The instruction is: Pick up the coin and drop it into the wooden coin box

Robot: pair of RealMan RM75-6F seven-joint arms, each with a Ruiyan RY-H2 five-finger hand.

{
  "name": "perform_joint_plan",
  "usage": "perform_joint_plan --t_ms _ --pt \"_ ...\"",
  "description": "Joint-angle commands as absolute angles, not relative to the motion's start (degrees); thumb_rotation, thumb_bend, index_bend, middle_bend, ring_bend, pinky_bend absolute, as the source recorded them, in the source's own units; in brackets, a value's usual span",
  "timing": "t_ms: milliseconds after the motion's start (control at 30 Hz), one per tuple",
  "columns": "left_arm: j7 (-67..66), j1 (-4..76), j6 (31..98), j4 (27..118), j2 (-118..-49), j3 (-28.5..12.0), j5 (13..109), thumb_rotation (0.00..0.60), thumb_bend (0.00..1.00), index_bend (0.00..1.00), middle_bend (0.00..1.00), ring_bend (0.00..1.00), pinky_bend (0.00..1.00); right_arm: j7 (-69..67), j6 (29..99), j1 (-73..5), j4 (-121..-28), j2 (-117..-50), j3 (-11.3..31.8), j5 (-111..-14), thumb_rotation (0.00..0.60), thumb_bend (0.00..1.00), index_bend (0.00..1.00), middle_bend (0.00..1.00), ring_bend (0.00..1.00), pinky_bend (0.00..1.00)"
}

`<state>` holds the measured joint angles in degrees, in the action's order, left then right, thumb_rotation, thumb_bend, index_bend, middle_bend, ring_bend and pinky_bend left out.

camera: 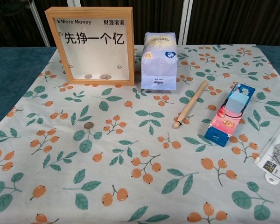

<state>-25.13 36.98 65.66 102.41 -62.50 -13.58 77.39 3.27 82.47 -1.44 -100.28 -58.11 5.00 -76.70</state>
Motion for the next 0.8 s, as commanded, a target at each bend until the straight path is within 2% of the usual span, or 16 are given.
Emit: perform_joint_plan --t_ms 33,200,333,467,600,800 --pt "-30.31 41.96 59.89 107.08 -57.62 -19.81 66.03 0.600 0.48 0.73 0.19 0.00 0.00 3.09 82.48 -1.43 -100.38 -58.14 5.00 -76.72 0.600 0.44 0.15 0.07 0.01 0.00" --pt "-36.37 48.62 55.29 105.69 -56.68 -23.68 53.21 0.600 0.48 0.73 0.19 0.00 0.00 2.53 82.23 -1.58 -100.39 -58.25 5.21 -76.46 0.600 0.44 0.15 0.07 0.01 0.00" --pt "-43.26 54.68 54.96 102.05 -58.70 -24.67 41.64 0.600 0.48 0.73 0.20 0.00 0.00 1.78 82.13 -1.67 -100.53 -58.23 5.57 -75.99 0.600 0.44 0.15 0.07 0.01 0.00" --pt "-46.07 58.80 55.36 99.29 -61.36 -25.26 34.20 0.600 0.47 0.73 0.19 0.00 0.01 0.99 82.16 -1.65 -100.59 -58.20 5.78 -75.83 0.600 0.44 0.15 0.07 0.01 0.00" --pt "-48.32 62.76 56.00 96.26 -63.90 -25.51 29.00 0.600 0.46 0.73 0.18 0.00 0.01 -0.16 81.73 -1.70 -100.58 -57.88 5.78 -75.84 0.600 0.44 0.15 0.07 0.01 0.00" --pt "-52.04 67.24 57.59 89.15 -69.17 -23.74 24.88 0.600 0.45 0.73 0.18 0.00 0.01 -1.08 81.47 -1.73 -100.69 -57.65 6.10 -75.20 0.600 0.44 0.15 0.07 0.01 0.00"
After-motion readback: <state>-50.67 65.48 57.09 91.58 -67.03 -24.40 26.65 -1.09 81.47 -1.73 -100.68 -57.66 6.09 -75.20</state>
